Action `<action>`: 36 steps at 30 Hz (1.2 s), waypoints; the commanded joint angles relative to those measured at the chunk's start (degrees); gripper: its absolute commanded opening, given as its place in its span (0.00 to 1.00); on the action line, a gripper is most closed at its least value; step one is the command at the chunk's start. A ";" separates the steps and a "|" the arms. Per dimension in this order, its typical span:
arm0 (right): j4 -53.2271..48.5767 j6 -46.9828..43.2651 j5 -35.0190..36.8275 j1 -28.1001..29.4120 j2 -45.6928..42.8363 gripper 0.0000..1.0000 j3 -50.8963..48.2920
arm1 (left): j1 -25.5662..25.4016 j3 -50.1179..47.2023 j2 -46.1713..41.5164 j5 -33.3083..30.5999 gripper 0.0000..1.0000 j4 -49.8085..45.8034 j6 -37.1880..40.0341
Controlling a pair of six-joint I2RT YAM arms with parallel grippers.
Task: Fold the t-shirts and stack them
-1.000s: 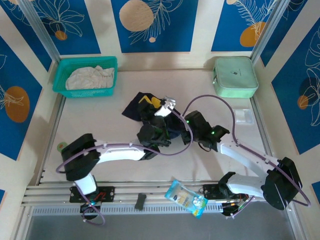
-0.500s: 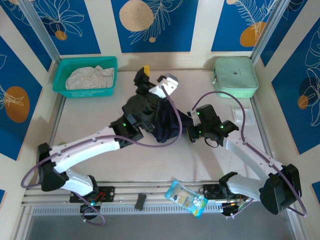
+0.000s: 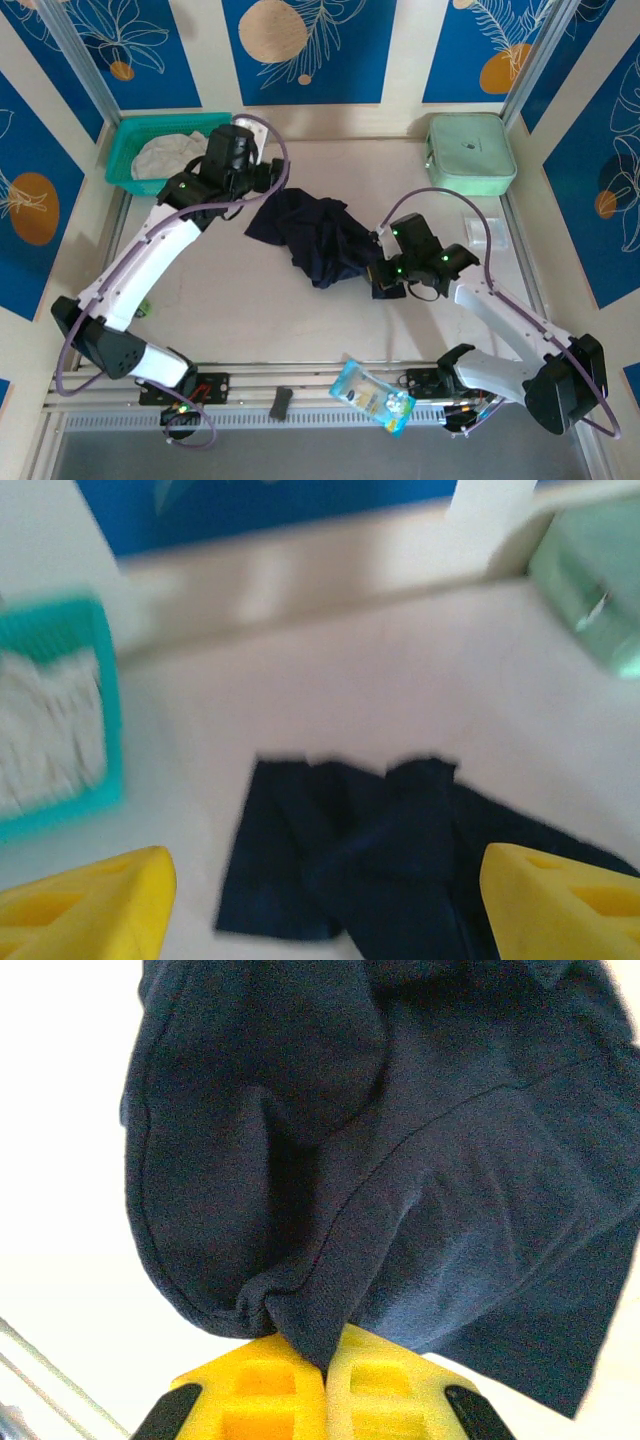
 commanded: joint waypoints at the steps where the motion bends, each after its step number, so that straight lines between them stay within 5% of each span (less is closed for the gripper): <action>1: -2.22 0.36 -3.14 2.83 2.35 0.00 0.53 | 2.57 -6.22 3.13 11.56 0.85 -4.90 -10.88; 8: -1.45 3.03 -1.84 6.37 6.47 0.00 -0.25 | 5.01 -11.76 14.57 16.96 0.84 4.88 -13.79; 22: -1.96 3.49 -0.68 6.23 6.75 0.00 -0.92 | 6.96 -10.28 28.52 17.26 0.75 16.26 -14.18; 31: -2.25 3.15 -0.68 5.53 7.77 0.00 -0.17 | 6.87 -10.68 27.30 17.59 0.45 21.79 -14.52; 36: -2.23 2.87 -0.87 5.08 8.05 0.00 0.20 | 6.87 -10.61 26.84 17.03 0.13 20.61 -13.59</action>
